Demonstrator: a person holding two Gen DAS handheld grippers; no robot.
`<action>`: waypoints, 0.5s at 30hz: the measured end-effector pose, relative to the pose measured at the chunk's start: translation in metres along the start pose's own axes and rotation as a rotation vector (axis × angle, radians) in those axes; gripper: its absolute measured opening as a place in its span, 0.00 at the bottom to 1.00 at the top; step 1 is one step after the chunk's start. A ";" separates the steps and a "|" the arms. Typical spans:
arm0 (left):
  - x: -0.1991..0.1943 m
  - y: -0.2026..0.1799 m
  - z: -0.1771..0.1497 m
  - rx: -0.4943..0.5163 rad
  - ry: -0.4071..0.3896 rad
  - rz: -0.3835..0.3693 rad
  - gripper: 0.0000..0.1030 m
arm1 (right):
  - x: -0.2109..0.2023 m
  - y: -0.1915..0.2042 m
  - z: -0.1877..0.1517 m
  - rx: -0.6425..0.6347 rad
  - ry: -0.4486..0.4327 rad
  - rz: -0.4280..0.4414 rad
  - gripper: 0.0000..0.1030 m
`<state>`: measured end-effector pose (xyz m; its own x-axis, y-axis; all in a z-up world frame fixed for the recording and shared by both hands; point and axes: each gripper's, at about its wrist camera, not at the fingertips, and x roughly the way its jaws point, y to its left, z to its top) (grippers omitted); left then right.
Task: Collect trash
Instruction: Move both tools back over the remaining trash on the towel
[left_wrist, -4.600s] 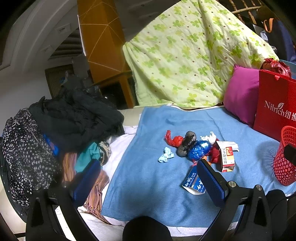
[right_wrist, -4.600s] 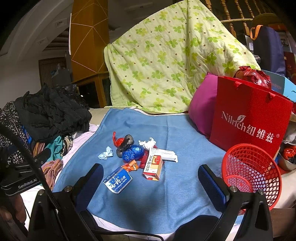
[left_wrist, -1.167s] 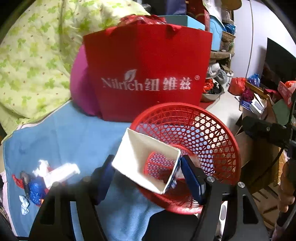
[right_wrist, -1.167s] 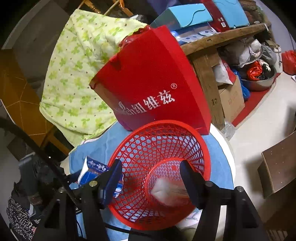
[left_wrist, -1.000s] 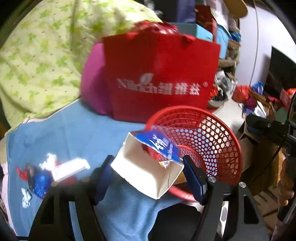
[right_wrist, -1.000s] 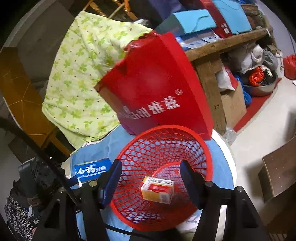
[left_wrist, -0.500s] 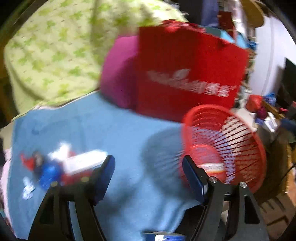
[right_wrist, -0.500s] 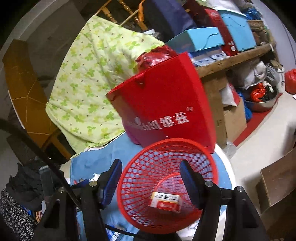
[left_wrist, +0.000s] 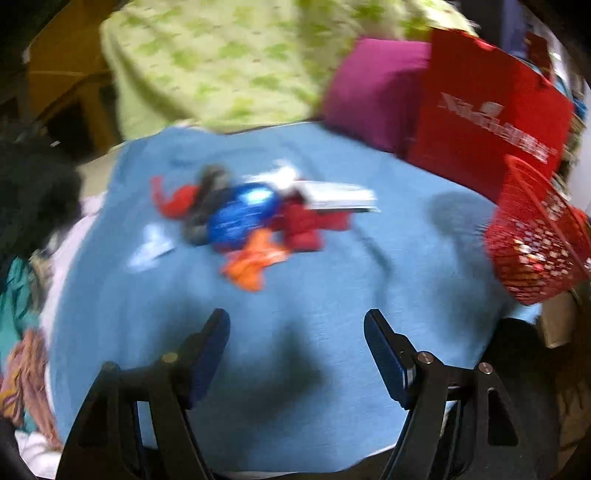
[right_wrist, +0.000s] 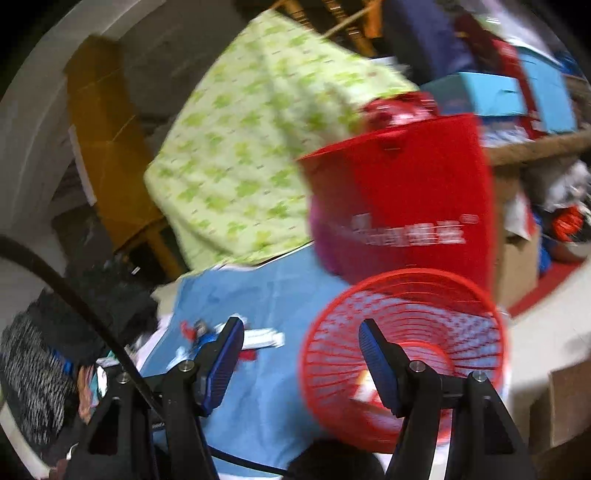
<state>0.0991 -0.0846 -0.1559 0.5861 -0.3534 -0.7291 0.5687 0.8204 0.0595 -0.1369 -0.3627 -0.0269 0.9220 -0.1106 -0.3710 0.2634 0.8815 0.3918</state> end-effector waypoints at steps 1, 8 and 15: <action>-0.002 0.012 0.000 -0.019 -0.004 0.024 0.74 | 0.008 0.011 0.000 -0.015 0.019 0.033 0.66; 0.000 0.078 -0.010 -0.117 -0.008 0.133 0.74 | 0.080 0.073 -0.027 -0.087 0.194 0.178 0.66; 0.028 0.120 -0.022 -0.192 0.049 0.184 0.74 | 0.143 0.090 -0.072 -0.109 0.371 0.198 0.66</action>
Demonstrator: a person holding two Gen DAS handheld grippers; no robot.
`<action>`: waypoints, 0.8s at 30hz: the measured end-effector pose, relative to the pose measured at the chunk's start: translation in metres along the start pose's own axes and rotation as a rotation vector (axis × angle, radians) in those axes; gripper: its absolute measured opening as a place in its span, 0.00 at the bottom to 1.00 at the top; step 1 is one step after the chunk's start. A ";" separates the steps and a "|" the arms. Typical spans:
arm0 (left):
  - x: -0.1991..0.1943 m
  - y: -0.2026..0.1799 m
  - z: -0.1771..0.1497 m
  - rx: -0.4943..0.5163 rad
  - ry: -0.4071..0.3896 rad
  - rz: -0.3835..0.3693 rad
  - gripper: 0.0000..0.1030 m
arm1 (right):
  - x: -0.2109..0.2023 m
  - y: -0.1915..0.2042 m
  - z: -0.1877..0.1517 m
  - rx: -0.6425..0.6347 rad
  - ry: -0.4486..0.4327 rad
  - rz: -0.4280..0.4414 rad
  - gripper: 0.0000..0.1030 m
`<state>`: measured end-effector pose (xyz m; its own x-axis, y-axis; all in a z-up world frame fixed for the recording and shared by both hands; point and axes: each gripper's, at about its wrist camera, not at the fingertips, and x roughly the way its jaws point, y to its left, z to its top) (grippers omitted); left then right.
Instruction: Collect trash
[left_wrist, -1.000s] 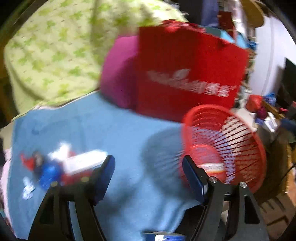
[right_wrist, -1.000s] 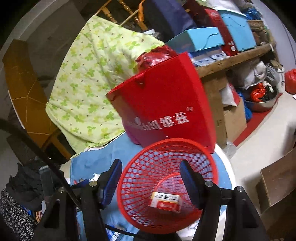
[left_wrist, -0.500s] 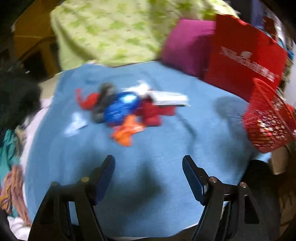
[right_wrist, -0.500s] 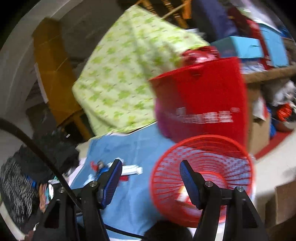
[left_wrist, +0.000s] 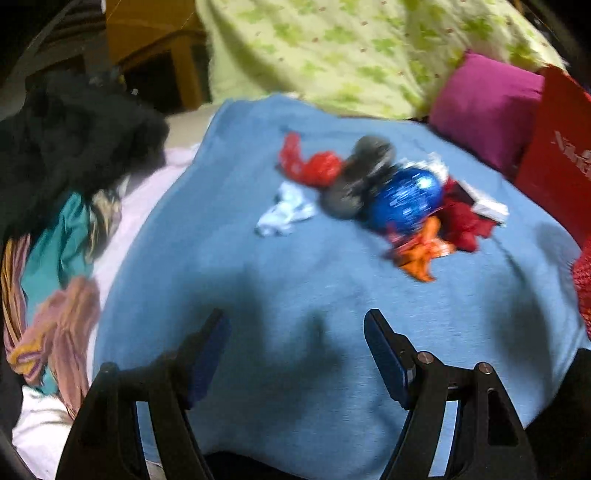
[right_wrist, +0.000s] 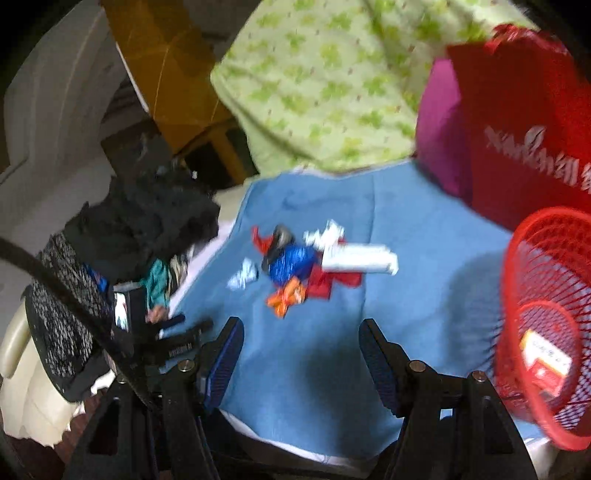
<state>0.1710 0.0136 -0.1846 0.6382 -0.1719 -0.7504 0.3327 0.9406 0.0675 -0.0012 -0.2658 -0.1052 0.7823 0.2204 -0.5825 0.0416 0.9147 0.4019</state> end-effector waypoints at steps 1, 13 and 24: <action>0.008 0.002 -0.002 -0.003 0.018 0.001 0.74 | 0.011 -0.001 -0.002 0.002 0.022 -0.002 0.66; 0.118 0.000 0.049 -0.068 0.103 0.084 0.78 | 0.135 -0.037 0.005 -0.039 0.076 -0.099 0.66; 0.141 0.009 0.051 -0.113 0.016 0.128 1.00 | 0.189 -0.071 0.018 -0.020 0.038 -0.180 0.66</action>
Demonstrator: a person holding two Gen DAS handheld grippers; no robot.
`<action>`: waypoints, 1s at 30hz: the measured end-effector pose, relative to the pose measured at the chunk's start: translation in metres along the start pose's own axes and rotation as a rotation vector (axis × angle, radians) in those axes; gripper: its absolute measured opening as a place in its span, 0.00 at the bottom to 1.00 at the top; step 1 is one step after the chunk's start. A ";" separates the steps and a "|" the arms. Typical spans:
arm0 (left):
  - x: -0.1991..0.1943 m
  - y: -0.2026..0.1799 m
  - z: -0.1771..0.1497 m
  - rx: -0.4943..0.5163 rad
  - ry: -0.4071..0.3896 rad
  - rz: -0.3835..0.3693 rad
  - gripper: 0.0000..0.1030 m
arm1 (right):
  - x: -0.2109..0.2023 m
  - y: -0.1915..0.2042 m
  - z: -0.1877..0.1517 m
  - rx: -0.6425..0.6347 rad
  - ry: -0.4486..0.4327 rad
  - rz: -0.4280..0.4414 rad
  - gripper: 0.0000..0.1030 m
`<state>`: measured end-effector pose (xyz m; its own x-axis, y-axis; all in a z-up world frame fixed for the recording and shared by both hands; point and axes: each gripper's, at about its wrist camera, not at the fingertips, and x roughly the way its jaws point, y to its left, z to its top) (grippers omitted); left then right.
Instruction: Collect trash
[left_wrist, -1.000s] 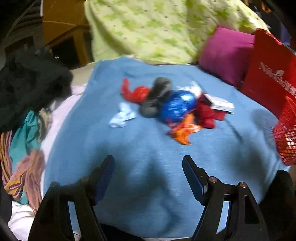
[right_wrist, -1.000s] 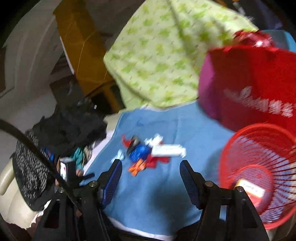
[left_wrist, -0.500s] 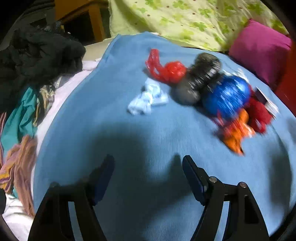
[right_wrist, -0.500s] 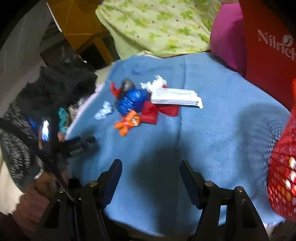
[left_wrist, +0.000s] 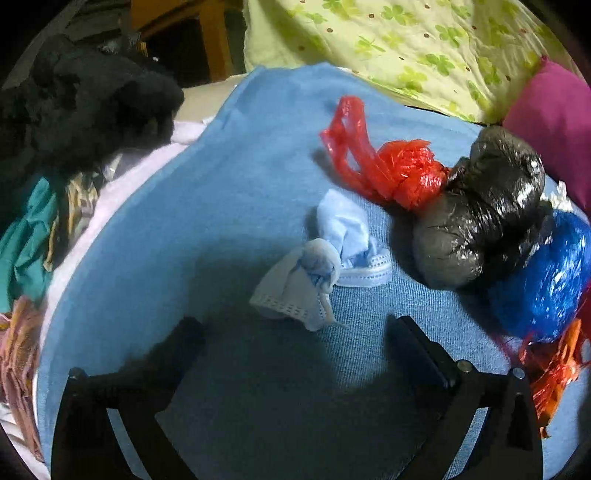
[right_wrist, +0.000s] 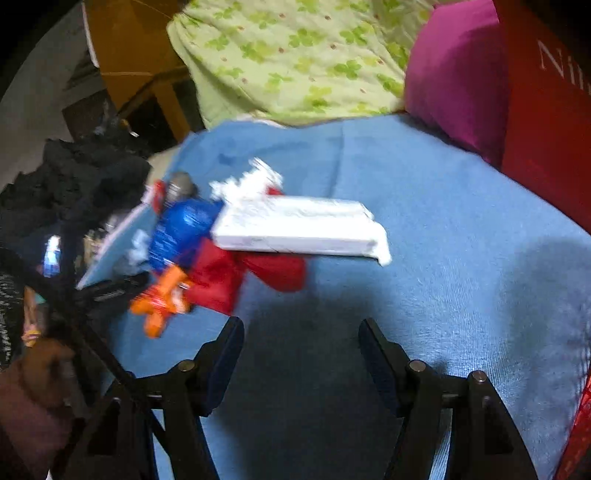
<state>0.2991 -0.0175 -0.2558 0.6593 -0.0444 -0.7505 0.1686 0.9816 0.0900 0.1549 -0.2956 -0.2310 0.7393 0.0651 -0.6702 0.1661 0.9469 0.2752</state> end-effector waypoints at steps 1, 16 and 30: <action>-0.001 -0.001 -0.001 0.001 -0.004 0.003 1.00 | 0.000 0.000 0.002 -0.004 -0.008 -0.001 0.66; 0.002 0.003 0.000 -0.016 0.002 -0.024 1.00 | 0.012 0.023 -0.008 -0.155 0.010 -0.087 0.78; 0.002 0.004 0.000 -0.017 0.002 -0.026 1.00 | 0.019 0.035 -0.016 -0.222 -0.005 -0.118 0.87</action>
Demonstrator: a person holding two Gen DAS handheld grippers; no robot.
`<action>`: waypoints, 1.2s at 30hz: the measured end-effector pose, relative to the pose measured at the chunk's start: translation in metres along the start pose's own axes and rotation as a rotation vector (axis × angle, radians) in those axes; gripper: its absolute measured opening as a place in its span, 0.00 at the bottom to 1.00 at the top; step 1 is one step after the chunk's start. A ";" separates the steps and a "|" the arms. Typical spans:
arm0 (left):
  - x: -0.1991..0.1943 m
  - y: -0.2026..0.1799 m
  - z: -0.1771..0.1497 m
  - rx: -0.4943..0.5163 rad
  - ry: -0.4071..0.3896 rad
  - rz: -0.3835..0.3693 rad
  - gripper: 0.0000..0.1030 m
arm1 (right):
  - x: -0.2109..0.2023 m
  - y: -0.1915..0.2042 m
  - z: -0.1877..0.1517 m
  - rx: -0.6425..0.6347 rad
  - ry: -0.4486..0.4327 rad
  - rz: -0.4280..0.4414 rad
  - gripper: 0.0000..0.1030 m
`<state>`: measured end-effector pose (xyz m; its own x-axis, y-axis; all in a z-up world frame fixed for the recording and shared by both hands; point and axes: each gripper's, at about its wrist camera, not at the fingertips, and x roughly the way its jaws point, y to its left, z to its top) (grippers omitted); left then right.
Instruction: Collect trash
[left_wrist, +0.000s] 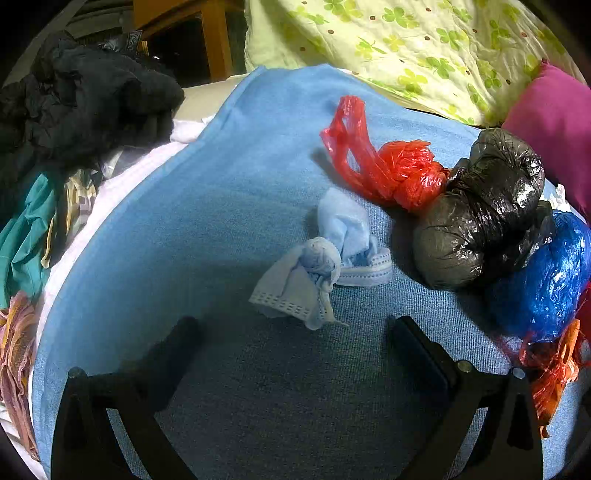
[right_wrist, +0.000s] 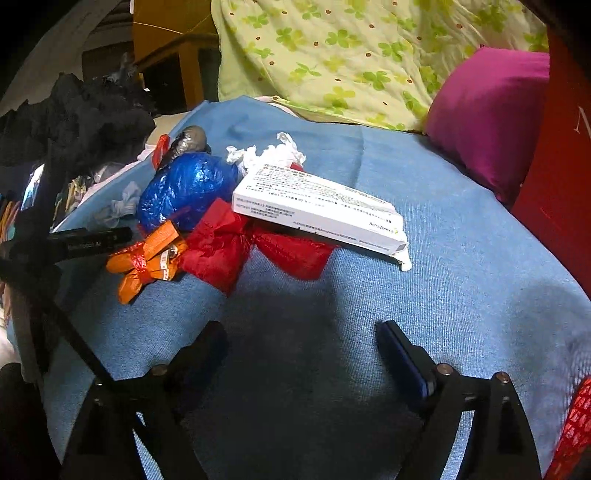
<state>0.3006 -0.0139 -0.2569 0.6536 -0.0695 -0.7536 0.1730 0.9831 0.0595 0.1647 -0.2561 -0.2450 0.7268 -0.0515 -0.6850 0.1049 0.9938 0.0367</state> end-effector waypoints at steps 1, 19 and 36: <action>0.000 0.000 0.000 0.000 0.000 0.000 1.00 | 0.000 0.001 0.000 -0.007 -0.003 -0.003 0.88; -0.001 0.000 -0.001 -0.004 0.001 0.001 1.00 | 0.005 0.007 -0.003 -0.047 -0.009 0.009 0.98; 0.000 -0.002 -0.001 -0.027 -0.006 0.028 1.00 | 0.007 0.009 -0.003 -0.055 -0.005 0.002 0.99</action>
<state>0.2997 -0.0161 -0.2578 0.6624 -0.0431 -0.7479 0.1352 0.9888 0.0627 0.1685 -0.2470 -0.2515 0.7305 -0.0501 -0.6810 0.0666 0.9978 -0.0020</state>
